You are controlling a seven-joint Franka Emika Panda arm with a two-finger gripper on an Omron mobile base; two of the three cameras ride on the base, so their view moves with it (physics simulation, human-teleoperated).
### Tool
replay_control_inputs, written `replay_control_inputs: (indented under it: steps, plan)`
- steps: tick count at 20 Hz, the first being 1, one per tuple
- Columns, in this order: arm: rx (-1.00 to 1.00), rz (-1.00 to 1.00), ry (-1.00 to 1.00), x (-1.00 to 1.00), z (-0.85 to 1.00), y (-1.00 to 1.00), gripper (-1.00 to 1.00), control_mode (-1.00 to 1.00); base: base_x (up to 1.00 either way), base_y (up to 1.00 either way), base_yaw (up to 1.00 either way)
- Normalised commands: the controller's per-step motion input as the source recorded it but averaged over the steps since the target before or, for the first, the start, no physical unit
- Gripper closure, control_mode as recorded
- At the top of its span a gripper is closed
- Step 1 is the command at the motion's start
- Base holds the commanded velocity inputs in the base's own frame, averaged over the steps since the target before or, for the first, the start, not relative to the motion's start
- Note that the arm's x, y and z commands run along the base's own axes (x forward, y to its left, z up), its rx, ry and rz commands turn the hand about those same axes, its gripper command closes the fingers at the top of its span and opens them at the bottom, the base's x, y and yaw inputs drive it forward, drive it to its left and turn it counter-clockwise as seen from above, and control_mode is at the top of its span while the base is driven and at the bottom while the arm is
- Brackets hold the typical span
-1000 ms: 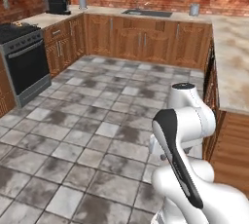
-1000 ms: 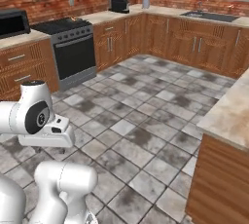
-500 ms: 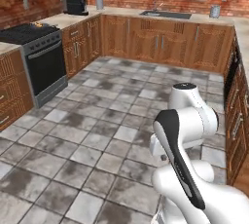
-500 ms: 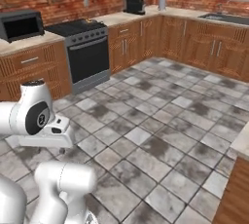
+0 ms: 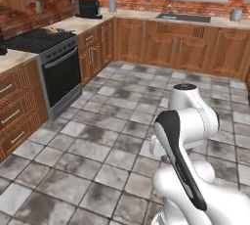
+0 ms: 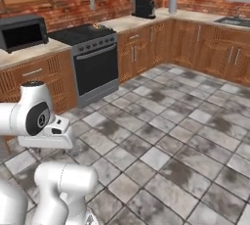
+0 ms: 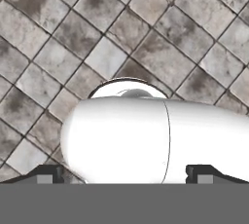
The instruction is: Place the cold items (lemon wedge and cucumber) from the fridge in one tupperware on the dining counter. Place the warm items (hot dog and kebab skewer) in the stove area in another tupperware.
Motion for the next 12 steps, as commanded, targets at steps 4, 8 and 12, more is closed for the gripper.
replay_control_inputs:
  steps: [4,8,12]
  plan:
    - [0.0,0.0,0.0,0.0,0.0,0.0,-1.0,1.0,1.0,0.03,0.0]
    - [0.0,0.0,0.0,0.0,0.0,0.0,-1.0,1.0,1.0,-0.08,0.0]
    - [0.0,0.0,0.0,0.0,0.0,0.0,-1.0,1.0,1.0,-0.37,0.0]
